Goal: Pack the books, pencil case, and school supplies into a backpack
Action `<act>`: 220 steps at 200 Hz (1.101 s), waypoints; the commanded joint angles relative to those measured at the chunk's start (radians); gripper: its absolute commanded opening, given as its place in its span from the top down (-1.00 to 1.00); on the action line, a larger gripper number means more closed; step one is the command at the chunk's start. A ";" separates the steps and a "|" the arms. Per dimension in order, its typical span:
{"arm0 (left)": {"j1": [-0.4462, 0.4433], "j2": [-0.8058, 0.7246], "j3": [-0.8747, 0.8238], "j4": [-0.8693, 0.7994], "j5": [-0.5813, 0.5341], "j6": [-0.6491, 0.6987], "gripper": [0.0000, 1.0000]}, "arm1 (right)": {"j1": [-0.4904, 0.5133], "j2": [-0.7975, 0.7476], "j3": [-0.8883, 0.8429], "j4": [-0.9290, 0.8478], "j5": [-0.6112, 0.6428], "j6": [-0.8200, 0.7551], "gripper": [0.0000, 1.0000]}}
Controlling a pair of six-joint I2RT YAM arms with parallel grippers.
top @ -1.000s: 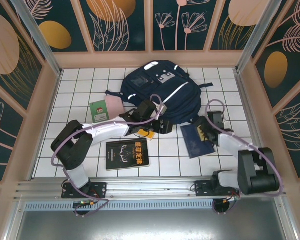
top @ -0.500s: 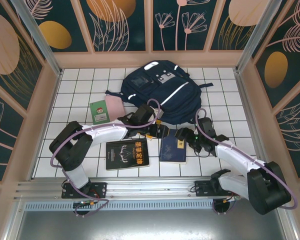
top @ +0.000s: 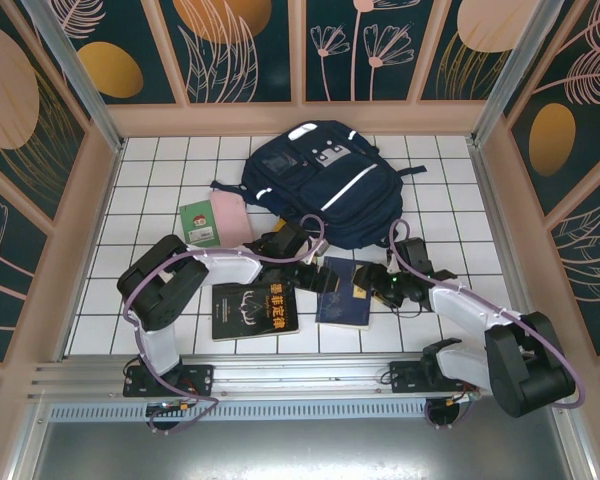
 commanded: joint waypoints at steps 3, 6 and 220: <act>-0.009 0.012 -0.035 -0.011 0.033 -0.003 -0.38 | -0.001 -0.020 -0.024 0.056 -0.082 0.026 -0.24; -0.009 0.015 -0.037 -0.010 0.036 -0.003 -0.38 | -0.002 -0.017 -0.027 0.062 -0.086 0.029 -0.22; 0.037 -0.244 -0.152 0.006 -0.069 -0.082 -0.45 | -0.064 -0.184 0.073 -0.063 -0.130 -0.017 1.00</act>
